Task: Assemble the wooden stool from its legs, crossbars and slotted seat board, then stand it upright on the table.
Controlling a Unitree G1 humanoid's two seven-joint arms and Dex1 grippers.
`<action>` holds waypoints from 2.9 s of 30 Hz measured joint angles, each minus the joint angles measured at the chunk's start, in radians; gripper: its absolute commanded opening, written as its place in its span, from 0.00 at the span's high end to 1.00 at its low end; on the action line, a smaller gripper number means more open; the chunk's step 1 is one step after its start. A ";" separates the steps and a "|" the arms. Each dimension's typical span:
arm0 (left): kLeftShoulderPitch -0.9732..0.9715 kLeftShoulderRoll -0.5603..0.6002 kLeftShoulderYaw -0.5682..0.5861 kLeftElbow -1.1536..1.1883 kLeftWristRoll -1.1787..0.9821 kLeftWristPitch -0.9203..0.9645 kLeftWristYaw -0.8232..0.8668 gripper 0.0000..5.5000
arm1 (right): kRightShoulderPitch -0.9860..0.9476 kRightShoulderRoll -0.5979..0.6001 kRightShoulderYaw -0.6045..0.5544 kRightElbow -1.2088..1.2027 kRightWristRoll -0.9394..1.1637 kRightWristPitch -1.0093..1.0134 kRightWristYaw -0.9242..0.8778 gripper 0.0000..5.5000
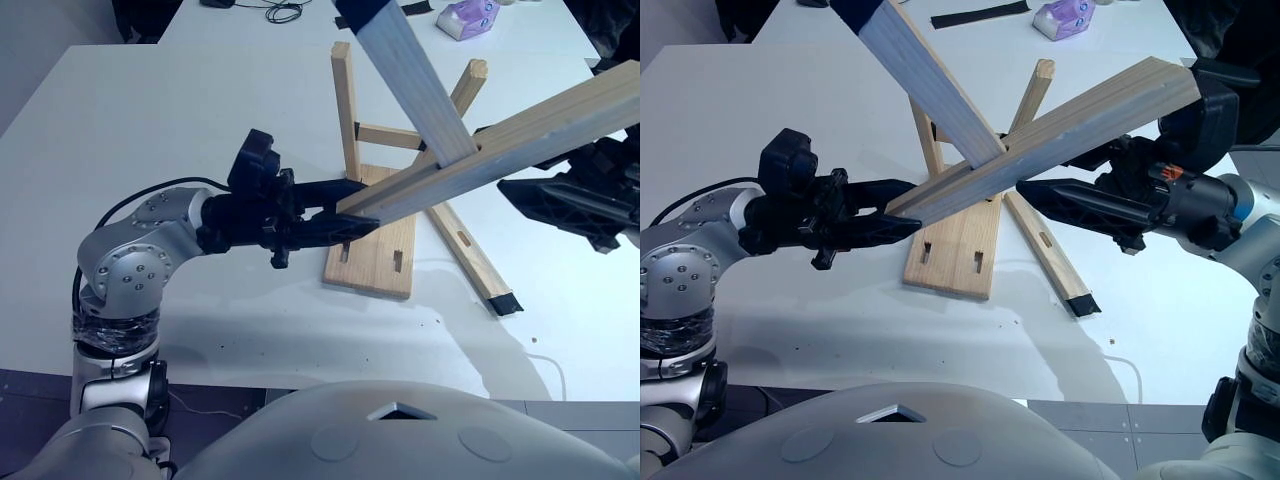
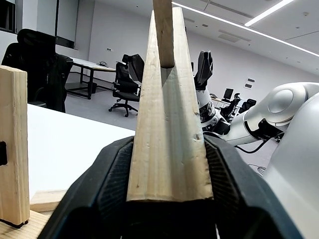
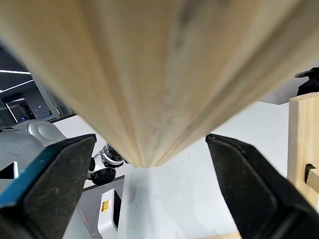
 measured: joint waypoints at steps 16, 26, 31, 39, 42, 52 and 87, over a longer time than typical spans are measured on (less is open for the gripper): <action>0.004 -0.002 -0.009 -0.007 0.003 -0.014 -0.002 0.63 | -0.005 0.000 0.053 -0.015 -0.070 0.001 0.014 0.44; 0.006 -0.004 -0.018 0.004 0.017 -0.027 -0.007 0.63 | -0.005 0.001 0.053 -0.020 -0.045 0.001 0.012 0.63; 0.005 -0.005 -0.025 0.014 0.022 -0.033 -0.010 0.63 | 0.002 0.014 0.053 -0.028 -0.051 -0.013 -0.004 0.48; 0.002 -0.003 -0.027 0.024 0.025 -0.033 -0.011 0.63 | 0.011 0.021 0.051 -0.027 -0.044 -0.019 -0.025 0.28; 0.002 -0.003 -0.027 0.023 0.025 -0.033 -0.011 0.63 | 0.010 0.024 0.051 -0.020 -0.036 -0.019 -0.039 0.28; 0.002 -0.009 -0.038 0.019 0.025 -0.034 -0.005 0.63 | -0.009 0.049 0.059 -0.014 0.007 -0.019 -0.083 0.28; -0.009 -0.014 -0.062 0.047 0.051 -0.037 -0.014 0.63 | -0.001 0.093 0.079 -0.026 -0.015 -0.057 -0.094 0.63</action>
